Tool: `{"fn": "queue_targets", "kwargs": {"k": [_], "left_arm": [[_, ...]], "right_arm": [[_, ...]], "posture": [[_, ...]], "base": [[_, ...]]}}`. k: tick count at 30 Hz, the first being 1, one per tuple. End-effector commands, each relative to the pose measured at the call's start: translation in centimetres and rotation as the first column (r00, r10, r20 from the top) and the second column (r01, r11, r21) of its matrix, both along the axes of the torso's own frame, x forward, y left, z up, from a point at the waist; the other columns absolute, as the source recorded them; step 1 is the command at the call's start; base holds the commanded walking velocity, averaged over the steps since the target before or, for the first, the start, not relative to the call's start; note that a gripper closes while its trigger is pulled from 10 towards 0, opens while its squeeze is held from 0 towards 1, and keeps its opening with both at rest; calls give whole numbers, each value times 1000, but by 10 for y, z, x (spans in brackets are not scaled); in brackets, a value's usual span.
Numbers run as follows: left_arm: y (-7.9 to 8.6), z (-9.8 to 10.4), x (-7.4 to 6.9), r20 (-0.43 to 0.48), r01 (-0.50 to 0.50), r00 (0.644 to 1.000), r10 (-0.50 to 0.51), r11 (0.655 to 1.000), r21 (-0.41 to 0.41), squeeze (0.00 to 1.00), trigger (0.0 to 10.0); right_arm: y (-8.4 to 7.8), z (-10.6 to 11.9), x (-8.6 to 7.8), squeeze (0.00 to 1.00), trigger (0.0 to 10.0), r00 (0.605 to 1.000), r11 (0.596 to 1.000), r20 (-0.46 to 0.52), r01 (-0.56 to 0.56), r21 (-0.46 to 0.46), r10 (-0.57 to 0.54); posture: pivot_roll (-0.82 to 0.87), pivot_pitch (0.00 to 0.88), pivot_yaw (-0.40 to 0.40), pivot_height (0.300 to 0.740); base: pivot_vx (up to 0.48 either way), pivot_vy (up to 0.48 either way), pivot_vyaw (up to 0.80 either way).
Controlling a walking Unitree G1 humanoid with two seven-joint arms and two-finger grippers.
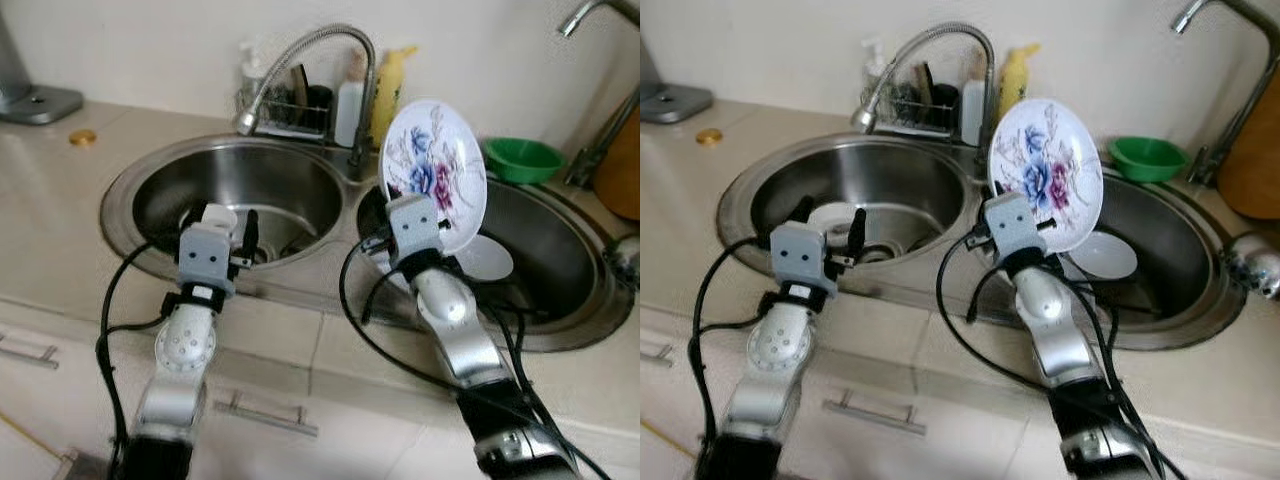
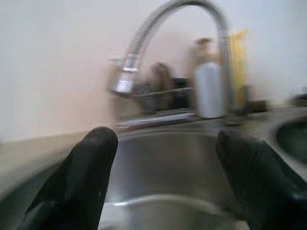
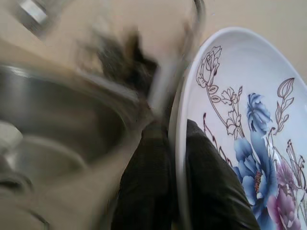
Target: Kitchen organization
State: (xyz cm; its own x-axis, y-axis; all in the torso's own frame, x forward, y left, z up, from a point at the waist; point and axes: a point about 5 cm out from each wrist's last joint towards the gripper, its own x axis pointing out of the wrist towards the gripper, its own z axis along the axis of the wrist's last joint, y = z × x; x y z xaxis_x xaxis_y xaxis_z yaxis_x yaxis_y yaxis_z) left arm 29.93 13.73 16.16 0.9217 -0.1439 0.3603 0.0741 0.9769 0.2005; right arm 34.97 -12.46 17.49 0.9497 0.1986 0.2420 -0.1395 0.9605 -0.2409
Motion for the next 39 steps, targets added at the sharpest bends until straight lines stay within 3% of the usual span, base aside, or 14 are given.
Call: {"fn": "queue_targets", "kwargs": {"k": [1, 4, 6, 10, 14, 19, 25, 26, 34, 35, 36, 37, 39], "left_arm": [[6, 3, 0, 13, -18, 1000, 18, 1000, 11, 0, 10000], [6, 3, 0, 13, -17, 1000, 17, 1000, 13, 0, 10000], [5, 2, -1, 12, -13, 1000, 13, 1000, 16, 0, 10000], [5, 2, -1, 13, -15, 1000, 15, 1000, 16, 0, 10000], [6, 1, -1, 10, -20, 1000, 20, 1000, 17, 0, 10000], [4, -1, -1, 3, -18, 1000, 18, 1000, 18, 0, 10000], [3, -1, 0, 0, -20, 1000, 20, 1000, 18, 0, 10000], [4, -2, 0, -1, -20, 1000, 20, 1000, 19, 0, 10000], [4, -3, 0, -8, -21, 1000, 22, 999, 24, 0, 10000], [4, -3, 0, -9, -22, 1000, 22, 999, 23, 0, 10000], [4, -3, 0, -9, -22, 1000, 22, 999, 23, 0, 10000], [4, -3, 0, -10, -23, 1000, 23, 999, 23, 0, 10000], [4, -4, 0, -12, -24, 1000, 24, 999, 22, 0, 10000]], "right_arm": [[0, 10, 6, 0, 10000, 1000, 999, 8, 10, 53, -10], [-4, 11, 10, 0, 10000, 999, 996, -18, 34, 82, -33], [-18, -1, 24, 0, 10000, 976, 975, -187, 143, 168, -111], [-26, -9, 29, 0, 10000, 952, 939, -285, 194, 283, -111], [-27, -18, 31, 0, 10000, 929, 935, -357, 209, 285, -98], [-26, -40, 31, 0, 10000, 853, 913, -517, 268, 308, -76], [-31, -47, 29, 0, 10000, 829, 899, -550, 313, 307, -101], [-32, -47, 29, 1000, 10000, 831, 897, -546, 315, 310, -103], [-28, -47, 28, 1000, 10000, 841, 912, -537, 273, 305, -71], [-22, -37, 28, 1000, 10000, 882, 920, -471, 213, 328, -37], [-22, -37, 28, 1000, 10000, 882, 920, -471, 213, 328, -37], [-18, -28, 27, 1000, 10000, 913, 930, -409, 155, 333, -6], [-10, -18, 24, 1000, 10000, 938, 942, -344, 73, 328, 47]], "posture": [[95, 0, -36, 740], [94, 0, -36, 740], [97, 0, -40, 740], [101, 0, -43, 740], [98, 0, -45, 740], [97, 0, -46, 740], [95, 0, -46, 740], [94, 0, -46, 740], [93, 0, -44, 740], [96, 0, -44, 740], [96, 0, -44, 740], [97, 0, -43, 740], [97, 0, -43, 740]], "base": [[0, 0, 0], [0, 0, 0], [0, 0, 0], [0, 0, 0], [0, 0, 0], [0, 0, 0], [0, 0, 0], [0, 0, 0], [0, 0, 0], [0, 0, 0], [0, 0, 0], [0, 0, 0], [0, 0, 0]]}}
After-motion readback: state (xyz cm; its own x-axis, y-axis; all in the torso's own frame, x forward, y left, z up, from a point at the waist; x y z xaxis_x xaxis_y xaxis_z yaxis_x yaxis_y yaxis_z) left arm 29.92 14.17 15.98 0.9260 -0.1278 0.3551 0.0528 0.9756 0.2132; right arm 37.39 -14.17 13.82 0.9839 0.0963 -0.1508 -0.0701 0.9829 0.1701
